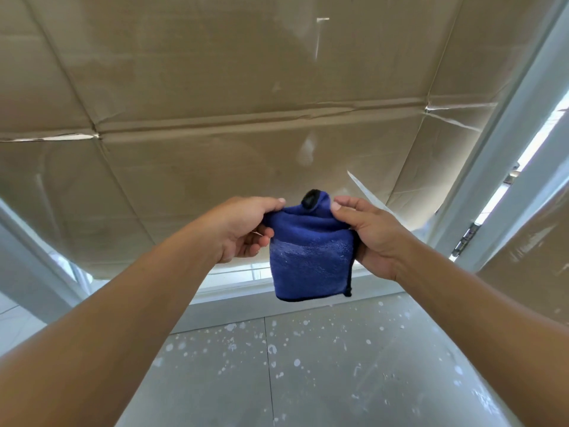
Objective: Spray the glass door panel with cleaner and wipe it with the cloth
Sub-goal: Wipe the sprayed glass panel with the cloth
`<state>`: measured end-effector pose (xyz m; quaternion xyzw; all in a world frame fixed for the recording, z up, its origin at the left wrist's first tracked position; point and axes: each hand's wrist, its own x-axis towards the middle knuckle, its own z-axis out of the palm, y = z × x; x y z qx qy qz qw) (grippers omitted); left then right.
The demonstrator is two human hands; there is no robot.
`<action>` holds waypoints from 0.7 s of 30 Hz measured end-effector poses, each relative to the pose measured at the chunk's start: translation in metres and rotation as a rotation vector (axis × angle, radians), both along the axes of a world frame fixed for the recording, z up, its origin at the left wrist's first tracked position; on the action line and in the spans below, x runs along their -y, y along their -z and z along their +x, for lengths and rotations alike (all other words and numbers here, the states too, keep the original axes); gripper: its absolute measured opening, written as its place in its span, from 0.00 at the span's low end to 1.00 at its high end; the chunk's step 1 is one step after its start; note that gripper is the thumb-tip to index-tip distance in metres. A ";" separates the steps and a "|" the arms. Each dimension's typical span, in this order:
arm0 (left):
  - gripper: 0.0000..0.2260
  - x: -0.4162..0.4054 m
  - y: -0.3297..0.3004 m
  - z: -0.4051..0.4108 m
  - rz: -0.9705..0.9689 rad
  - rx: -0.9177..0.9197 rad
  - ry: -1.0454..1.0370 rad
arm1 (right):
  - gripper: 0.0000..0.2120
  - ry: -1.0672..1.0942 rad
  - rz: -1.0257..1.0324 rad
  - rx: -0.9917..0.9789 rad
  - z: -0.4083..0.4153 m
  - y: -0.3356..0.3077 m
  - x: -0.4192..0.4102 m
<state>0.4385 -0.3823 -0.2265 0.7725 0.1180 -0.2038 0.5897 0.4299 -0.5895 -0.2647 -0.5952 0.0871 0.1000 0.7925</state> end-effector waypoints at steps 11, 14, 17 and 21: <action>0.04 -0.013 -0.005 0.002 0.223 0.213 0.116 | 0.27 -0.268 -0.393 0.197 -0.004 -0.020 0.021; 0.00 -0.013 -0.004 0.004 0.232 0.254 0.073 | 0.25 -0.231 -0.595 0.248 -0.002 -0.023 0.020; 0.04 -0.011 -0.002 0.004 0.213 0.281 0.024 | 0.16 -0.196 -0.693 0.275 -0.004 -0.026 0.020; 0.04 -0.008 -0.004 -0.001 0.214 0.381 0.097 | 0.06 -0.175 -0.790 0.323 -0.001 -0.031 0.029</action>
